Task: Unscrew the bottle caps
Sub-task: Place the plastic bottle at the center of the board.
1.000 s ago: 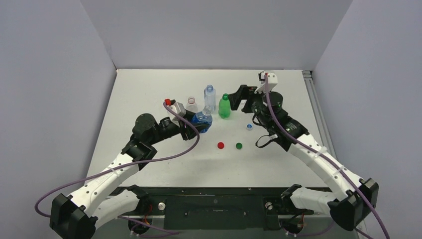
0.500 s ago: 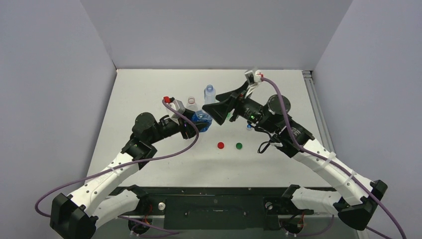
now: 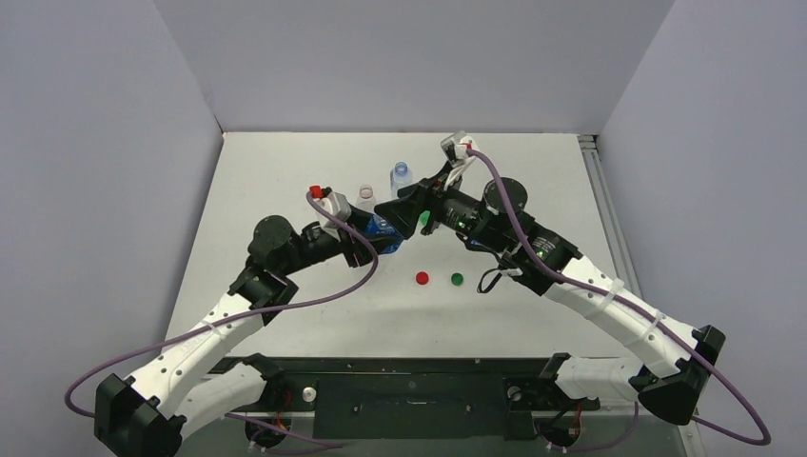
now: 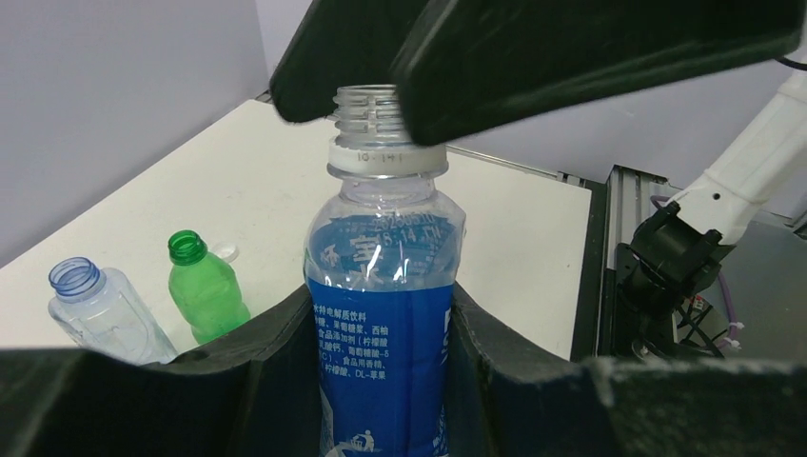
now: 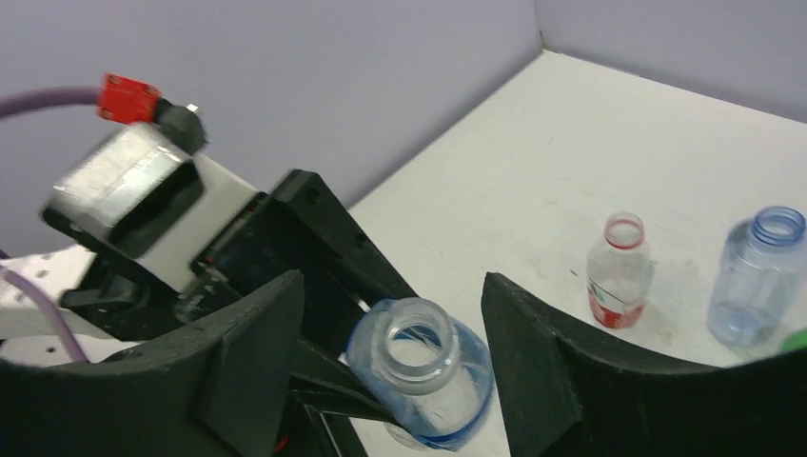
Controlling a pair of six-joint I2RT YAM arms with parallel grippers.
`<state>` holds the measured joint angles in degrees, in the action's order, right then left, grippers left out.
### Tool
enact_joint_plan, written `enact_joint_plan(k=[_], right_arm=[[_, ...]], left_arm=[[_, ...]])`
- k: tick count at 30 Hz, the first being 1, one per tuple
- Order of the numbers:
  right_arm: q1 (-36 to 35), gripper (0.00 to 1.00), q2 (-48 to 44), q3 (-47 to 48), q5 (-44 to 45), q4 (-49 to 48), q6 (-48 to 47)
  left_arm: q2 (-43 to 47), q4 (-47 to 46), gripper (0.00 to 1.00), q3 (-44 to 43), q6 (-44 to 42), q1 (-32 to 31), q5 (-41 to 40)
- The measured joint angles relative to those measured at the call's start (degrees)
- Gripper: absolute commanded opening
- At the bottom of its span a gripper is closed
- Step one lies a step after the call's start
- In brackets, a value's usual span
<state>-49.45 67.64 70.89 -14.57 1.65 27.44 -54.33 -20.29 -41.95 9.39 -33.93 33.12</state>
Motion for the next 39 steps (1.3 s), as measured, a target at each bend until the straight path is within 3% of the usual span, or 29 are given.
enact_joint_plan(k=[5, 7, 9, 10, 12, 13, 15, 21, 27, 36, 39], right_arm=[[-0.70, 0.67, 0.44, 0.07, 5.49, 4.74, -2.75], [-0.85, 0.56, 0.46, 0.07, 6.51, 5.40, -3.19], [-1.27, 0.38, 0.48, 0.07, 6.67, 5.40, -3.32], [-1.42, 0.24, 0.52, 0.07, 6.21, 5.27, -3.17], [-2.01, 0.10, 0.57, 0.07, 5.01, 4.76, -2.89], [-2.05, 0.08, 0.57, 0.04, 5.07, 4.70, -2.97], [-1.97, 0.06, 0.61, 0.04, 4.92, 4.68, -3.02], [-1.53, 0.05, 0.63, 0.04, 7.98, 6.91, -7.67], [-1.46, 0.00, 3.61, 0.04, 14.25, 9.40, -15.80], [-1.16, 0.00, 13.27, -2.64, 21.24, 3.80, -21.94], [-1.20, 0.00, 15.65, -4.50, 22.82, -0.42, -22.36]], left_arm=[[1.01, -0.37, 0.04, -0.15, -0.02, -0.50, 1.38], [1.14, -0.35, 0.04, -0.22, -0.04, -0.52, 1.46], [1.05, -0.11, 0.06, -0.22, -0.07, -0.55, 1.51], [1.03, 0.13, 0.09, -0.22, -0.07, -0.55, 1.38], [0.83, 0.50, 0.52, -0.22, -0.11, -0.57, 1.25], [0.83, 0.63, 0.88, -0.22, -0.13, -0.59, 1.46], [0.85, 0.35, 0.99, -0.26, -0.59, -0.63, 1.18], [1.97, 2.40, 0.97, -0.44, -1.88, -0.59, -1.84], [4.87, 13.73, 0.96, -3.08, -5.64, 0.81, -6.49], [5.86, 28.13, 0.97, -10.84, -4.66, 19.80, -8.33], [5.75, 30.47, 0.97, -10.95, -4.11, 22.03, -9.22]])
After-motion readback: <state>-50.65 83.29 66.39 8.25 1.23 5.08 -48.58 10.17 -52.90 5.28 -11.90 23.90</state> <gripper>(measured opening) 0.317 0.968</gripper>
